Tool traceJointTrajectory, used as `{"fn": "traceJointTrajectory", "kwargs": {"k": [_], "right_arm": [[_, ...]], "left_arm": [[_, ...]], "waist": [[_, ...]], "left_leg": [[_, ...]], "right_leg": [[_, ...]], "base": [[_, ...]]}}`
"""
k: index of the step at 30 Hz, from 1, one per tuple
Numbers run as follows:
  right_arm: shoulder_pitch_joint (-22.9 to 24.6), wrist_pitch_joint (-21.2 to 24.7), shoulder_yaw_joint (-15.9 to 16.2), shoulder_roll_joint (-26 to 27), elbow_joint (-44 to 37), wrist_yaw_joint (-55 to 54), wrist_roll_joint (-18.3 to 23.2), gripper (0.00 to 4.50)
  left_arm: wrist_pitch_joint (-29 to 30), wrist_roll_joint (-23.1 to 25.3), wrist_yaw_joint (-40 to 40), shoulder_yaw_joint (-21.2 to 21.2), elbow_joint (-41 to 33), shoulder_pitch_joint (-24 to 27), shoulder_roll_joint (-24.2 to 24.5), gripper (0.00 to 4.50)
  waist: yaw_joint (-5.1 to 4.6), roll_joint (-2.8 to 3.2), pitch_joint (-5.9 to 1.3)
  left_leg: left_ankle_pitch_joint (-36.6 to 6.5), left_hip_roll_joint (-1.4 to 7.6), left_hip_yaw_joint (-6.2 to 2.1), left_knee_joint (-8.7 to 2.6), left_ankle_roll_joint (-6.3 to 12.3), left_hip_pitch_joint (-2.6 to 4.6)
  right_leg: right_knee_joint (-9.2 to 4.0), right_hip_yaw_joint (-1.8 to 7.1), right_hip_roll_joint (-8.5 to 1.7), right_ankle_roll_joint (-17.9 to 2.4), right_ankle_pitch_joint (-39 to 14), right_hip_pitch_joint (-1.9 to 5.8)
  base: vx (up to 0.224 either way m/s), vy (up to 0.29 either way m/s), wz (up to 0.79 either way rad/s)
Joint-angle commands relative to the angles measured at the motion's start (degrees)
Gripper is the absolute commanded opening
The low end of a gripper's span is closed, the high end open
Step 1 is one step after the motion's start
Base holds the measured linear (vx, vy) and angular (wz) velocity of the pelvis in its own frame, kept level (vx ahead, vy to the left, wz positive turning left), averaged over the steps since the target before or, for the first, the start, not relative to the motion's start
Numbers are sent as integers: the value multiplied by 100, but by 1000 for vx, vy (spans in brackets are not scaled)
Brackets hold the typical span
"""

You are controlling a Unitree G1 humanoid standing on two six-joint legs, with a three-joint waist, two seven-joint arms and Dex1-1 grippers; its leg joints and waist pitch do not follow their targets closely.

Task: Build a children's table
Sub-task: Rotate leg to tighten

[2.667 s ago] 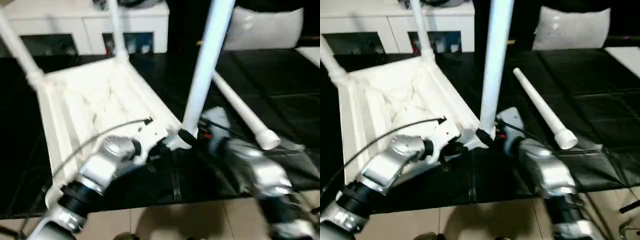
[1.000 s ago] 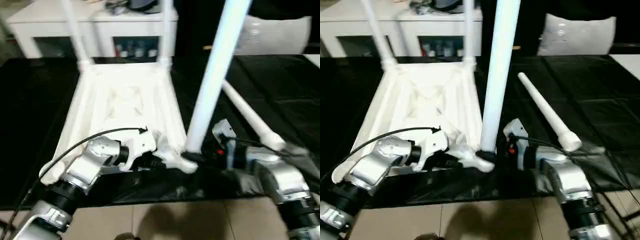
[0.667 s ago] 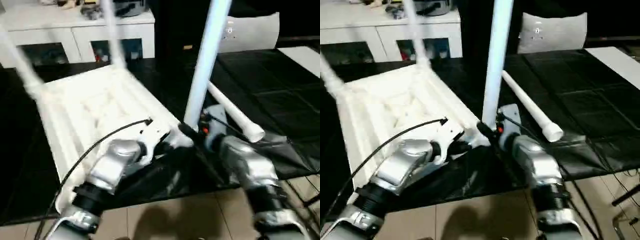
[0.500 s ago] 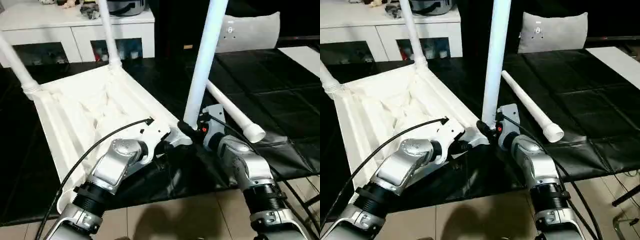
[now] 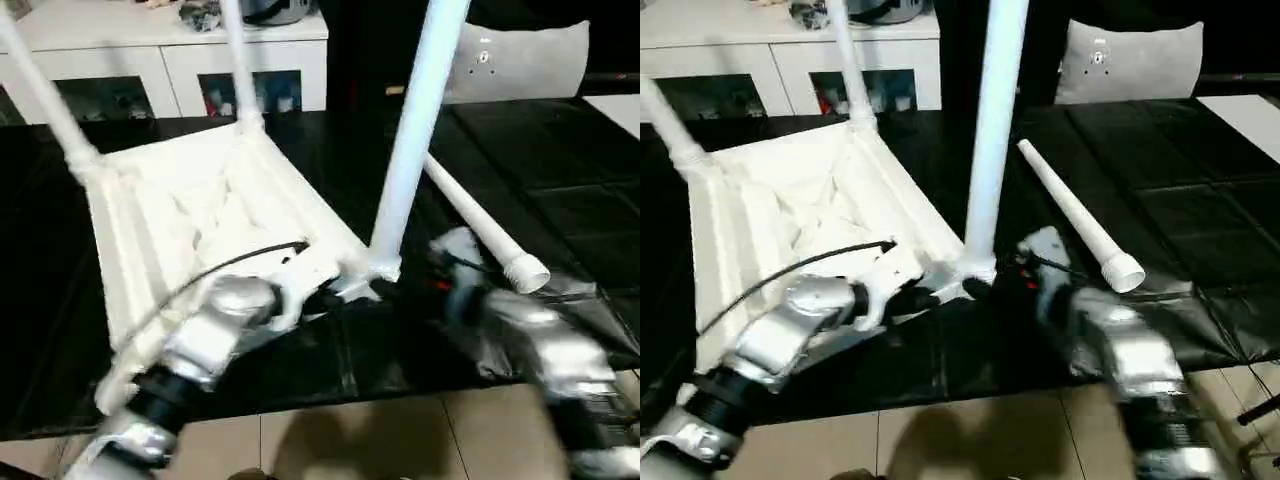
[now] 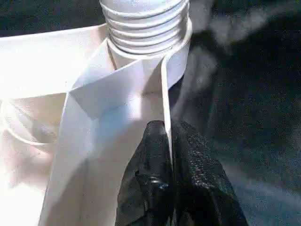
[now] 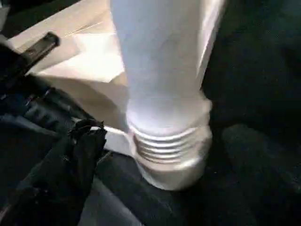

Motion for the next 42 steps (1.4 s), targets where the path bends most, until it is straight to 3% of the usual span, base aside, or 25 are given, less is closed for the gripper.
{"fn": "traceJointTrajectory", "kwargs": {"k": [1,3,7,11,19,24,36,38,40,42], "right_arm": [[-1,-38,114,19,-146,177,46,446],[-10,-156,261,-243,-194,526,-20,446],[25,-83,395,-442,-340,1045,117,446],[27,59,516,-459,-389,1326,212,404],[32,108,658,-429,-356,1495,254,326],[73,229,707,-461,-407,1630,305,282],[272,368,609,-244,-495,1287,371,257],[224,353,517,-76,-376,919,281,257],[82,261,301,300,-43,89,86,257],[-93,229,98,693,357,-827,-115,257]], "left_arm": [[-240,3,-198,-107,-79,-35,17,0],[-695,-106,-775,-244,-76,19,254,0],[-848,-197,-1265,-361,-100,21,462,0],[-1004,-353,-1902,-466,-59,-18,671,0],[-1112,-400,-2176,-501,29,-60,754,0],[-1172,-390,-2232,-478,88,-55,758,0],[-647,-700,-1850,-185,-216,142,495,0],[-509,-669,-1677,-151,-251,156,433,0],[-219,-570,-1188,-41,-279,156,238,0],[152,-395,-425,117,-253,104,-94,0]], "waist": [[30,-51,-385],[53,-72,-400],[153,-55,-411],[236,-48,-409],[246,-53,-398],[246,-53,-410],[241,-48,-406],[205,-56,-387],[181,-24,-382],[46,-74,-366]], "left_leg": [[-1397,308,-116,-401,274,43],[-1360,323,-120,-402,273,51],[-1281,347,-99,-394,308,75],[-1290,359,-101,-401,273,72],[-1496,351,-115,-418,140,77],[-1387,359,-117,-413,156,75],[-1407,356,-117,-413,145,72],[-1511,335,-121,-422,95,77],[-1644,332,-130,-422,28,88],[-1743,306,-172,-443,-108,36]], "right_leg": [[-506,305,-407,-805,-2148,291],[-488,310,-411,-849,-2057,286],[-431,329,-401,-984,-1723,272],[-419,333,-422,-1028,-1728,274],[-450,333,-442,-924,-2060,283],[-428,331,-429,-956,-1919,285],[-433,328,-432,-970,-1943,292],[-467,316,-430,-911,-2203,280],[-483,313,-447,-836,-2489,261],[-518,256,-446,-654,-2827,307]], "base": [[0,0,0],[0,0,0],[0,0,0],[0,0,0],[0,0,0],[0,0,0],[0,0,0],[0,0,0],[0,0,0],[0,0,0]]}}
